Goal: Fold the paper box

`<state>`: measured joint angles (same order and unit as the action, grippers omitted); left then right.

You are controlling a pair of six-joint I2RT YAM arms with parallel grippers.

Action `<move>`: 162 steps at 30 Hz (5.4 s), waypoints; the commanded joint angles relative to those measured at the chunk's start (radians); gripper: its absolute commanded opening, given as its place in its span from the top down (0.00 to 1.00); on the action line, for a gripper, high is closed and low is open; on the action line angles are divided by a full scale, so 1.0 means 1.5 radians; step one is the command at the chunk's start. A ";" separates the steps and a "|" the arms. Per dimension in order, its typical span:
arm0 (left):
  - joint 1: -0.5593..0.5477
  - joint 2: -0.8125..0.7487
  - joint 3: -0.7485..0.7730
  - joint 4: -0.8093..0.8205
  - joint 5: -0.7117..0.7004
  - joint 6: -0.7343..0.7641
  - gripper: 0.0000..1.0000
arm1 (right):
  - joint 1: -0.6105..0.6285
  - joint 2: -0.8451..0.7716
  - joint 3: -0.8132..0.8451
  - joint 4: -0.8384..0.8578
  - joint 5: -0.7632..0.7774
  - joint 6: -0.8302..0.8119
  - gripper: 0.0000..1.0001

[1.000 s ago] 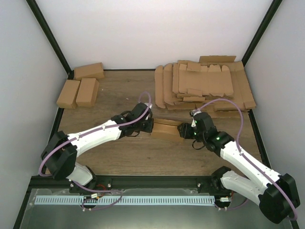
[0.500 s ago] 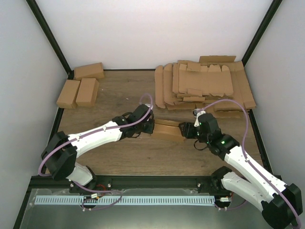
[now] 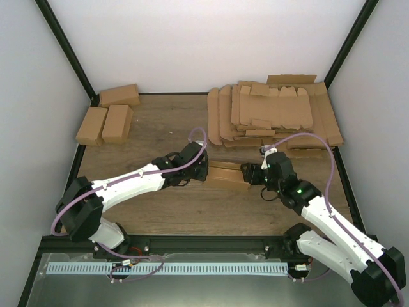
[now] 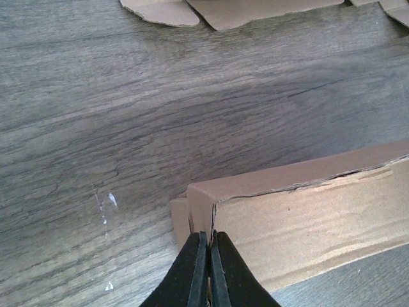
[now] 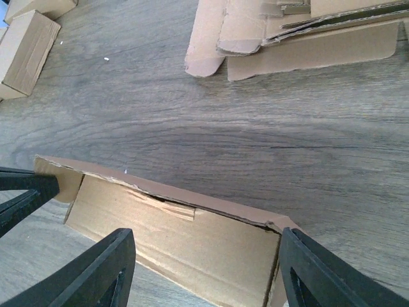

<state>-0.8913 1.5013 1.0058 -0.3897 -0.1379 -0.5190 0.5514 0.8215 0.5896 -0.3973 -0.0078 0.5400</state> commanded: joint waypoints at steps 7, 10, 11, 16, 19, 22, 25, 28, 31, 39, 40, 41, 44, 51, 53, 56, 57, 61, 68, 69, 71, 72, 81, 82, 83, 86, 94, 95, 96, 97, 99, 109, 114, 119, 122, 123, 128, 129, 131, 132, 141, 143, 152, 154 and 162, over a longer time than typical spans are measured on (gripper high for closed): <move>-0.011 0.017 -0.002 -0.051 0.006 0.007 0.96 | 0.004 -0.007 0.016 -0.036 0.090 0.036 0.35; -0.010 0.019 0.003 -0.054 0.002 0.011 0.96 | 0.003 0.004 0.030 -0.049 0.095 0.045 0.36; -0.011 0.017 0.003 -0.055 0.001 0.011 0.96 | 0.003 0.008 0.035 -0.054 0.095 0.043 0.37; -0.011 0.011 0.004 -0.059 -0.006 0.010 0.96 | -0.002 0.031 0.049 -0.059 0.074 0.022 0.47; -0.011 0.010 0.005 -0.064 -0.012 0.009 0.96 | -0.003 0.039 0.064 -0.071 0.056 0.014 0.48; -0.011 0.009 0.007 -0.070 -0.016 0.008 0.96 | -0.003 0.033 0.071 -0.086 0.036 0.021 0.46; -0.011 0.009 0.013 -0.075 -0.019 0.010 0.96 | -0.003 0.029 0.073 -0.102 0.009 0.041 0.44; -0.011 0.010 0.018 -0.078 -0.019 0.012 0.96 | -0.003 0.031 0.073 -0.109 -0.017 0.057 0.43; -0.011 0.014 0.022 -0.078 -0.018 0.014 0.96 | -0.003 0.035 0.069 -0.109 -0.046 0.084 0.44; -0.011 0.021 0.030 -0.079 -0.014 0.015 0.96 | -0.003 0.045 0.067 -0.091 -0.096 0.158 0.48; -0.011 0.022 0.032 -0.079 -0.013 0.015 0.96 | -0.003 0.045 0.066 -0.090 -0.097 0.160 0.50; -0.011 0.022 0.033 -0.080 -0.013 0.016 0.96 | -0.003 0.045 0.066 -0.092 -0.092 0.161 0.52; -0.011 0.024 0.038 -0.083 -0.012 0.016 0.96 | -0.003 0.044 0.062 -0.104 -0.071 0.159 0.59; -0.014 0.025 0.045 -0.091 -0.018 0.018 0.96 | -0.003 0.036 0.051 -0.119 -0.060 0.171 0.73; -0.015 0.025 0.046 -0.092 -0.019 0.019 0.96 | -0.003 0.039 0.053 -0.120 -0.060 0.178 0.76; -0.018 0.027 0.048 -0.092 -0.019 0.019 0.96 | -0.003 0.052 0.058 -0.125 -0.063 0.190 0.78; -0.019 0.028 0.048 -0.092 -0.020 0.019 0.96 | -0.003 0.056 0.061 -0.129 -0.062 0.196 0.80; -0.023 0.030 0.048 -0.092 -0.021 0.018 0.96 | -0.003 0.073 0.076 -0.146 -0.059 0.218 0.83; -0.028 0.035 0.049 -0.095 -0.031 0.019 0.96 | -0.003 0.081 0.097 -0.162 -0.058 0.236 0.87; -0.029 0.036 0.050 -0.095 -0.033 0.019 0.96 | -0.003 0.082 0.100 -0.168 -0.056 0.237 0.87; -0.031 0.038 0.051 -0.097 -0.038 0.019 0.96 | -0.003 0.087 0.107 -0.179 -0.050 0.240 0.90; -0.032 0.039 0.051 -0.097 -0.041 0.019 0.96 | -0.003 0.091 0.111 -0.186 -0.047 0.244 0.91; -0.038 0.043 0.051 -0.101 -0.052 0.019 0.96 | -0.003 0.096 0.111 -0.185 -0.066 0.247 0.93; -0.038 0.042 0.051 -0.103 -0.053 0.019 0.96 | -0.003 0.097 0.111 -0.189 -0.067 0.240 0.93; -0.038 0.042 0.051 -0.103 -0.053 0.020 0.96 | -0.003 0.099 0.111 -0.194 -0.069 0.234 0.93; -0.038 0.042 0.051 -0.105 -0.055 0.020 0.96 | -0.003 0.109 0.115 -0.215 -0.072 0.210 0.91; -0.039 0.039 0.052 -0.108 -0.059 0.021 0.96 | -0.003 0.125 0.108 -0.233 -0.044 0.196 0.84; -0.038 0.039 0.052 -0.108 -0.059 0.021 0.96 | -0.003 0.125 0.108 -0.233 -0.044 0.196 0.85; -0.039 0.039 0.053 -0.109 -0.059 0.021 0.96 | -0.003 0.126 0.108 -0.234 -0.044 0.194 0.90; -0.038 0.039 0.053 -0.109 -0.059 0.022 0.96 | -0.003 0.127 0.110 -0.236 -0.043 0.190 0.93; -0.038 0.039 0.053 -0.110 -0.061 0.022 0.96 | -0.002 0.128 0.115 -0.244 -0.041 0.186 0.99; -0.038 0.041 0.055 -0.114 -0.070 0.022 0.96 | 0.002 0.145 0.134 -0.295 -0.009 0.164 0.99; -0.038 0.042 0.056 -0.119 -0.078 0.023 0.96 | 0.004 0.152 0.158 -0.321 0.013 0.153 0.99; -0.038 0.045 0.059 -0.123 -0.084 0.024 0.96 | 0.003 0.158 0.169 -0.332 0.023 0.146 0.99; -0.039 0.047 0.058 -0.122 -0.082 0.024 0.96 | 0.004 0.160 0.164 -0.329 0.015 0.148 0.99; -0.039 0.047 0.058 -0.121 -0.081 0.024 0.96 | 0.005 0.160 0.161 -0.328 0.014 0.148 0.99; -0.039 0.047 0.056 -0.123 -0.085 0.024 0.96 | 0.004 0.161 0.163 -0.338 0.028 0.144 0.99; -0.040 0.047 0.057 -0.124 -0.086 0.025 0.96 | 0.005 0.160 0.164 -0.340 0.031 0.143 0.99; -0.039 0.047 0.056 -0.124 -0.086 0.024 0.96 | 0.006 0.161 0.165 -0.343 0.035 0.142 0.99; -0.040 0.047 0.057 -0.124 -0.086 0.024 0.96 | 0.006 0.161 0.165 -0.344 0.035 0.142 0.99; -0.049 0.042 0.048 -0.123 -0.090 0.017 0.96 | 0.023 0.161 0.142 -0.339 0.039 0.166 0.99; -0.052 0.037 0.037 -0.117 -0.089 0.014 0.96 | 0.029 0.157 0.130 -0.334 0.041 0.174 0.99; -0.064 0.025 -0.003 -0.097 -0.085 0.002 0.96 | 0.060 0.145 0.077 -0.304 0.047 0.215 0.99; -0.068 0.023 -0.009 -0.093 -0.085 -0.001 0.96 | 0.064 0.145 0.071 -0.299 0.048 0.220 0.99; -0.077 0.020 -0.021 -0.085 -0.092 -0.005 0.96 | 0.107 0.173 0.088 -0.330 0.094 0.242 0.99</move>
<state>-0.9913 1.5230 1.0119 -0.4343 -0.2901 -0.5087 0.6605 1.0321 0.7319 -0.7589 0.1165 0.8516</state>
